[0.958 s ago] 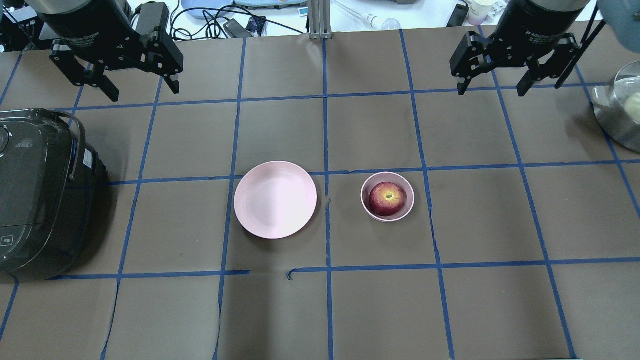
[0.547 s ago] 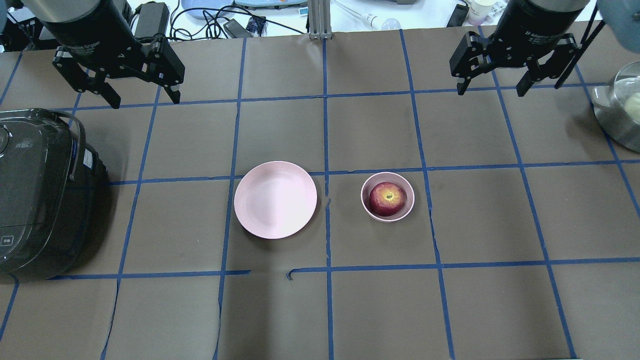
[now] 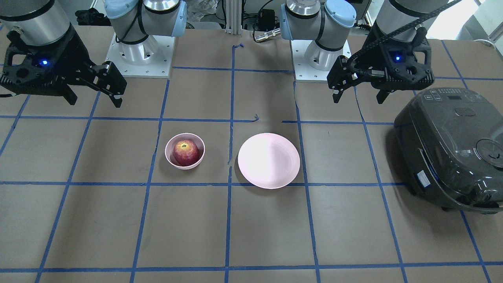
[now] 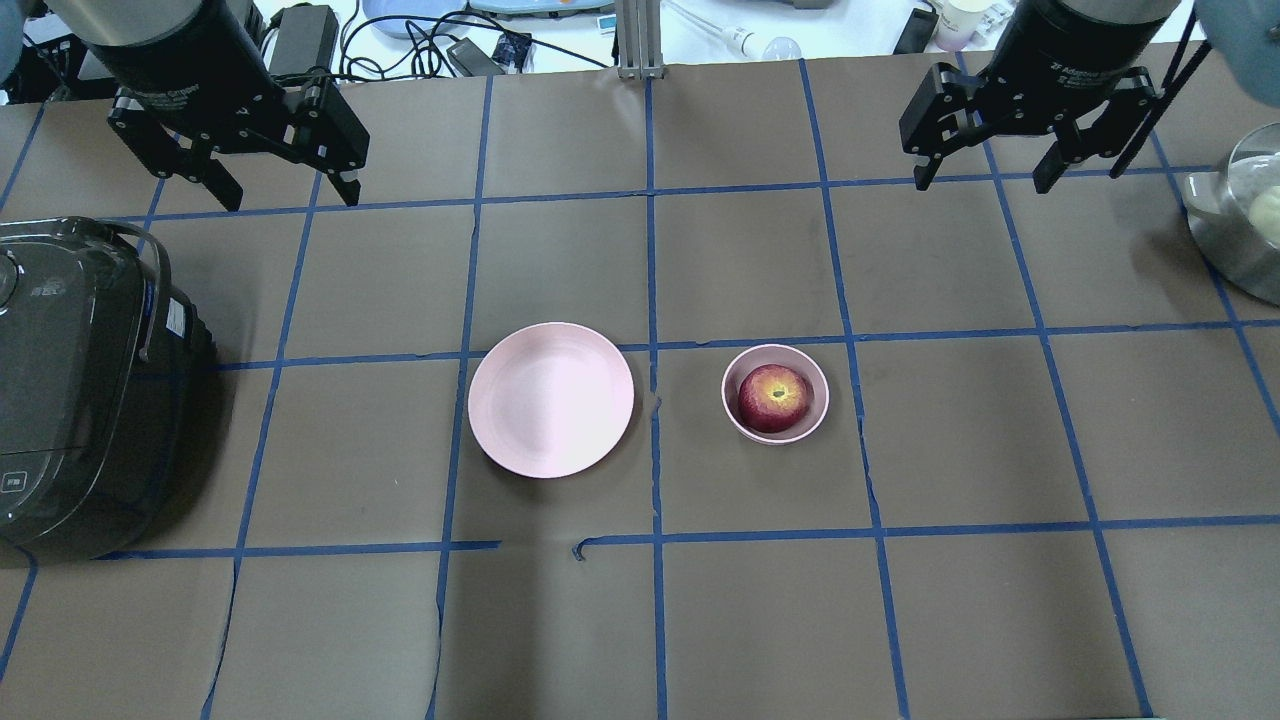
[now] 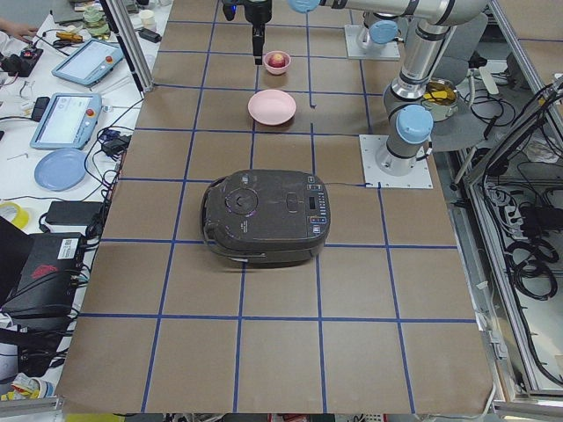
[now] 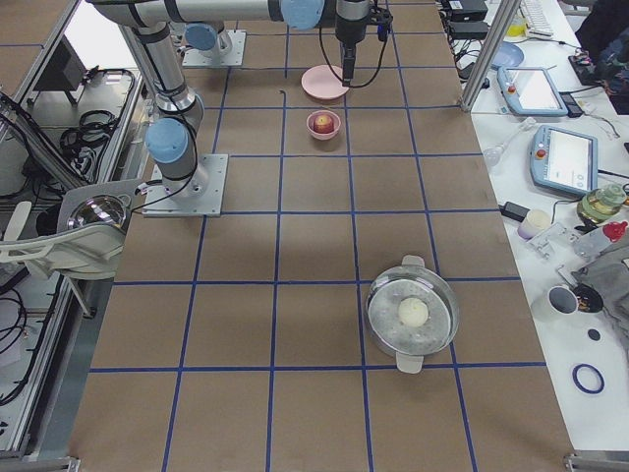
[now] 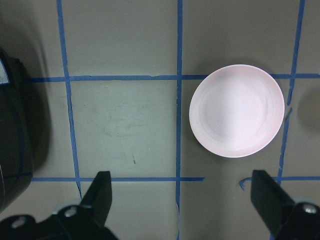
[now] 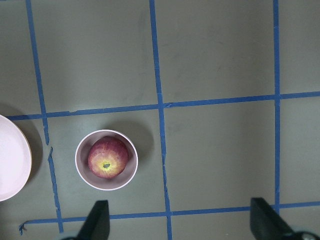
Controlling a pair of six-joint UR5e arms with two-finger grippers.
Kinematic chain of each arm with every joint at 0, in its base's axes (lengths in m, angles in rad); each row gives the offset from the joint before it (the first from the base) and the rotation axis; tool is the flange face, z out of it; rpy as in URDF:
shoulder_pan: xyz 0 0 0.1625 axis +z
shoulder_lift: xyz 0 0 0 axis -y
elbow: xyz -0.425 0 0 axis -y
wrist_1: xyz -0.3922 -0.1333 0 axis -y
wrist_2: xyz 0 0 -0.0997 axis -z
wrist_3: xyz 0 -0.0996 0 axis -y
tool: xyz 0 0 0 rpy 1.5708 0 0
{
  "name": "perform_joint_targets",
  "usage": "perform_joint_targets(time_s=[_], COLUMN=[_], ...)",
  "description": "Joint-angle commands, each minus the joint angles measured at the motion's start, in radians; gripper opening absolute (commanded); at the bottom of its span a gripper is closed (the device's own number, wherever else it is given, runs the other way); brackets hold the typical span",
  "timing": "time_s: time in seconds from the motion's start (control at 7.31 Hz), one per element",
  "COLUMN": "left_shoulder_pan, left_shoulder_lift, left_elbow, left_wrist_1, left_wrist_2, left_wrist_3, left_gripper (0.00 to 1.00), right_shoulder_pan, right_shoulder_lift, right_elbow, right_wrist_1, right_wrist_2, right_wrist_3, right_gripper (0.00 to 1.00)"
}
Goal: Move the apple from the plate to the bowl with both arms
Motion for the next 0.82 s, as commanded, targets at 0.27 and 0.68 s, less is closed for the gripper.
perform_joint_targets(time_s=[0.27, 0.68], left_shoulder_pan=[-0.001, -0.001], left_shoulder_lift=[0.003, 0.006], left_elbow=[-0.026, -0.032], left_wrist_1=[0.027, 0.052], left_wrist_2=[-0.001, -0.001], left_wrist_3=[0.000, 0.000], left_gripper=[1.00, 1.00], right_shoulder_pan=[0.000, 0.000], right_shoulder_lift=[0.000, 0.003], right_elbow=[0.000, 0.000], right_wrist_1=[0.000, 0.000], right_wrist_2=[0.000, -0.002], right_wrist_3=[0.000, 0.000], right_gripper=[1.00, 1.00])
